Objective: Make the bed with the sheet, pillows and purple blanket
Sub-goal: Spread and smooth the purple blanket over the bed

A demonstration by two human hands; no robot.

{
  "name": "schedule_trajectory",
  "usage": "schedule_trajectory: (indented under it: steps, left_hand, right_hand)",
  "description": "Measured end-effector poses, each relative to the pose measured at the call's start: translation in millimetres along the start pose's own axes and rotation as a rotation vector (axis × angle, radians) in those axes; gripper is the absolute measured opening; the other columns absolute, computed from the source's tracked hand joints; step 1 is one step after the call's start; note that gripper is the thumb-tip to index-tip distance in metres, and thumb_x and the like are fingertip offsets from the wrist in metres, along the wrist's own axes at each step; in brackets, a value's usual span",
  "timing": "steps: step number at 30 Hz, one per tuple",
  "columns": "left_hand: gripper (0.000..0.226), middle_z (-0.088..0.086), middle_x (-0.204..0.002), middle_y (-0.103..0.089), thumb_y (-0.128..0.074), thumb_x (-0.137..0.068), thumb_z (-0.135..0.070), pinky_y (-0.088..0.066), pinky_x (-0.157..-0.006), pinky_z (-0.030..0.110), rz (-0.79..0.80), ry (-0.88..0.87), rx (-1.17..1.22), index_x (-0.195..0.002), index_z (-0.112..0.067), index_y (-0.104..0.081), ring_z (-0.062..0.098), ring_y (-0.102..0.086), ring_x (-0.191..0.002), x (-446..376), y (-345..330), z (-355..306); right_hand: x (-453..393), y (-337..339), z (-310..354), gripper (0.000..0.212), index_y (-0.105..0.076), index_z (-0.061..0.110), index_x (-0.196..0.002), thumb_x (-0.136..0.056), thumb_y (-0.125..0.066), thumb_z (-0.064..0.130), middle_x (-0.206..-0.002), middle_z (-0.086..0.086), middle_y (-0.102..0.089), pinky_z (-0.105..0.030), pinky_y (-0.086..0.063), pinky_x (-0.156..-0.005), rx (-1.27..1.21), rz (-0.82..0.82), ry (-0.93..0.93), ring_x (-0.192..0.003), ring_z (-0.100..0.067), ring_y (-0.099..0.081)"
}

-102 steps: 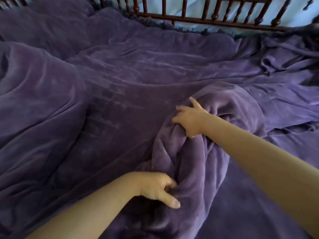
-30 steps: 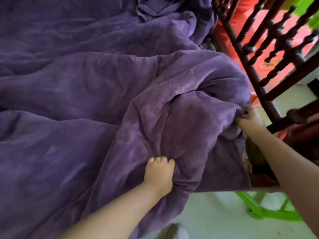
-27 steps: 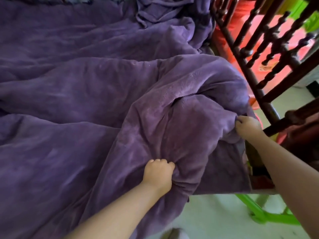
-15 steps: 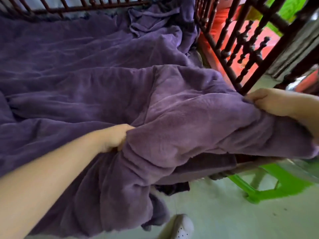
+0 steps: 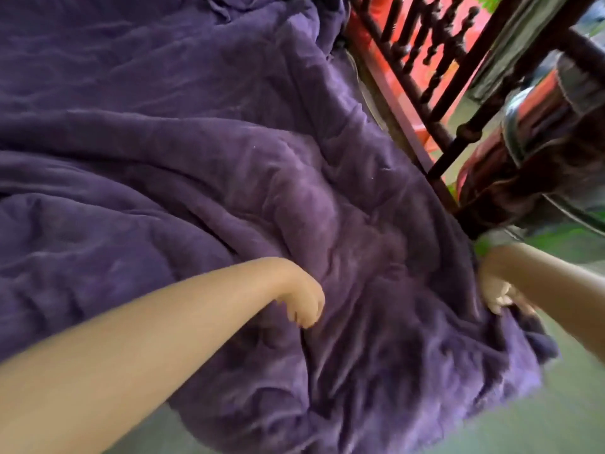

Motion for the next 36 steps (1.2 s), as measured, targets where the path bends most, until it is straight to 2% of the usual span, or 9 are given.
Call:
schedule_trajectory:
  steps: [3,7,11,14,17,19,25,30,36]
  left_hand:
    - [0.029,0.018,-0.113,-0.061,-0.04,-0.09,-0.003,-0.04,-0.068,0.028,-0.404,-0.006,0.08,-0.109,0.0,-0.062,0.025,-0.057,-0.1,2,56,34]
    - [0.027,0.015,-0.106,-0.058,-0.04,-0.091,-0.005,-0.044,-0.083,0.03,-0.454,0.055,0.067,-0.105,-0.013,-0.061,0.026,-0.055,-0.097,8,80,78]
    - [0.014,0.018,-0.123,-0.062,-0.038,-0.092,-0.008,-0.042,-0.081,0.032,-0.39,0.157,-0.036,-0.092,-0.011,-0.051,0.019,-0.045,-0.088,0,100,114]
    - [0.031,0.015,-0.126,-0.061,-0.039,-0.09,-0.009,-0.046,-0.092,0.035,-0.425,0.213,-0.038,-0.111,-0.002,-0.061,0.028,-0.057,-0.103,-8,136,132]
    - [0.033,0.01,-0.129,-0.056,-0.04,-0.09,-0.011,-0.046,-0.095,0.036,-0.528,0.264,-0.017,-0.119,-0.009,-0.055,0.03,-0.053,-0.118,-18,191,145]
    - [0.032,0.008,-0.129,-0.052,-0.039,-0.091,-0.012,-0.044,-0.093,0.037,-0.635,0.296,0.037,-0.12,-0.012,-0.052,0.03,-0.05,-0.12,-28,233,152]
    - [0.035,0.007,-0.133,-0.048,-0.039,-0.094,-0.022,-0.041,-0.097,0.039,-0.83,0.432,0.16,-0.128,-0.014,-0.046,0.027,-0.041,-0.127,-85,320,186]
    - [0.04,0.006,-0.136,-0.047,-0.04,-0.095,-0.032,-0.038,-0.101,0.038,-0.617,0.461,0.071,-0.131,-0.016,-0.042,0.026,-0.041,-0.13,-139,313,216]
    - [0.036,0.008,-0.133,-0.053,-0.044,-0.093,-0.032,-0.045,-0.095,0.036,-0.449,0.404,0.183,-0.125,-0.016,-0.05,0.028,-0.052,-0.122,-162,310,241]
  right_hand:
    - [-11,14,26,0.045,-0.037,-0.003,-0.137,-0.099,-0.025,0.02,-0.143,-0.017,-0.045,-0.028,-0.042,-0.1,-0.156,-0.023,0.172,-0.131,-0.026,-0.045]
    - [-29,73,40,0.04,-0.05,0.003,-0.128,-0.092,-0.032,0.006,-0.12,-0.017,-0.063,-0.025,-0.051,-0.068,-0.374,-0.262,0.275,-0.077,-0.021,-0.061]
    - [-27,138,19,0.037,-0.058,0.01,-0.122,-0.091,-0.039,0.012,-0.13,-0.007,-0.059,-0.031,-0.039,-0.104,-0.356,-0.568,0.279,-0.121,-0.023,-0.053]
    - [-19,185,-2,0.035,-0.058,0.007,-0.12,-0.092,-0.039,0.012,-0.129,-0.01,-0.059,-0.032,-0.042,-0.101,-0.473,-0.702,0.29,-0.119,-0.026,-0.054]
    - [-28,251,-29,0.037,-0.071,0.004,-0.09,-0.077,-0.055,0.035,-0.095,-0.016,-0.072,-0.027,-0.052,-0.071,-0.629,-0.94,0.374,-0.086,-0.025,-0.069]
    - [-47,292,-53,0.043,-0.067,0.0,-0.097,-0.089,-0.037,0.029,-0.104,-0.021,-0.069,-0.033,-0.047,-0.08,-0.784,-1.067,0.34,-0.096,-0.031,-0.064]
    - [-134,393,-87,0.037,-0.048,-0.003,-0.125,-0.096,-0.037,0.018,-0.13,-0.029,-0.052,-0.038,-0.036,-0.1,-1.26,-0.958,0.251,-0.121,-0.04,-0.048]
    - [-183,449,-76,0.045,-0.046,-0.007,-0.128,-0.1,-0.027,0.023,-0.138,-0.027,-0.046,-0.035,-0.033,-0.105,-1.52,-0.695,0.388,-0.127,-0.035,-0.044]
    - [-166,473,-60,0.032,-0.075,0.013,-0.081,-0.086,-0.054,0.037,-0.068,0.001,-0.076,-0.026,-0.051,-0.089,-1.982,-0.103,0.914,-0.077,-0.012,-0.069]
Point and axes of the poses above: each hand's wrist, its own x-axis away from the middle knuckle, its own y-axis out of the back of the hand, z = x × y, the point moved 7 cm from there along -x, towards the middle knuckle
